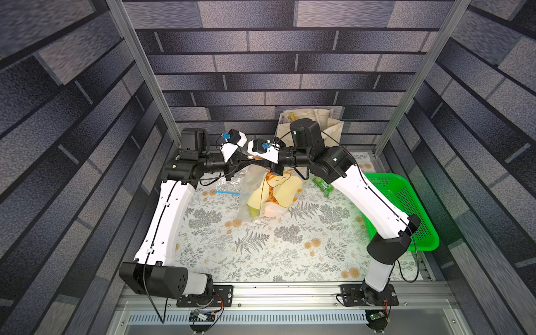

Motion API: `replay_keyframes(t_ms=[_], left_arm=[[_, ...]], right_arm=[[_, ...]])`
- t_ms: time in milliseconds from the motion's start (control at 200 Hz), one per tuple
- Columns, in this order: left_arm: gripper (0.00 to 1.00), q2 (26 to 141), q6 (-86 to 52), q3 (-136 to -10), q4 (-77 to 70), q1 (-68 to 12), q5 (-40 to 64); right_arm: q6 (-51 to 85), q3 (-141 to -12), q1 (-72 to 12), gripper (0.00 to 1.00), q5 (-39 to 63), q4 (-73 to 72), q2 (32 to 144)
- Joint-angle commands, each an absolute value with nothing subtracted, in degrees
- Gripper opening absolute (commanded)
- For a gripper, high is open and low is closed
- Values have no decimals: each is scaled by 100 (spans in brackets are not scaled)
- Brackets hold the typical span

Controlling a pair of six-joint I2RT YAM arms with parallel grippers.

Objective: Open the zip-top bag and take out the pear
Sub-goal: Unzip the zipper on the zipper food storage bag.

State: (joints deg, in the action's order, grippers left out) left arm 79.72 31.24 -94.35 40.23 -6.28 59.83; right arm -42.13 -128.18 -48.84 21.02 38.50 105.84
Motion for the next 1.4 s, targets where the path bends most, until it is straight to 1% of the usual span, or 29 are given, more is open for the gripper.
replay_keyframes(t_ms=[0,160,301,516,621,787,1017,1122,1237,1398], left_arm=[[0,7789,3015,-9352,3920,-614,6161],[0,7770,3021,-9309,3903,-613,6147],[0,7770,3021,-9286,3903,-615,6129],[0,7752,3039,-9290,3902,-607,6194],[0,7726,3000,-9257,3842,-559,6175],[0,7724,2760,-9123,3515,-370,6462],[0,7695,2760,-9045,3436,-292,6459],[0,7682,2760,-8971,3378,-242,6409],[0,7682,2751,-8880,3297,-146,6368],[0,7682,2707,-8833,3209,-62,6404]], right_arm=[[-4254,-12973,-4973,29,1980,3742,10674],[-4254,-13027,-5008,24,1910,3755,10684],[-4254,-13025,-5014,24,1925,3760,10637],[-4254,-13008,-5015,14,1837,3755,10601],[-4254,-12956,-5014,12,1766,3757,10551],[-4254,-12851,-5007,10,1567,3737,10461],[-4400,-12728,-4955,9,1428,3728,10348],[-4324,-12700,-4829,9,1552,3734,10301],[-3942,-12642,-4603,8,1907,3729,10208],[-3877,-12389,-4419,8,1963,3697,10021]])
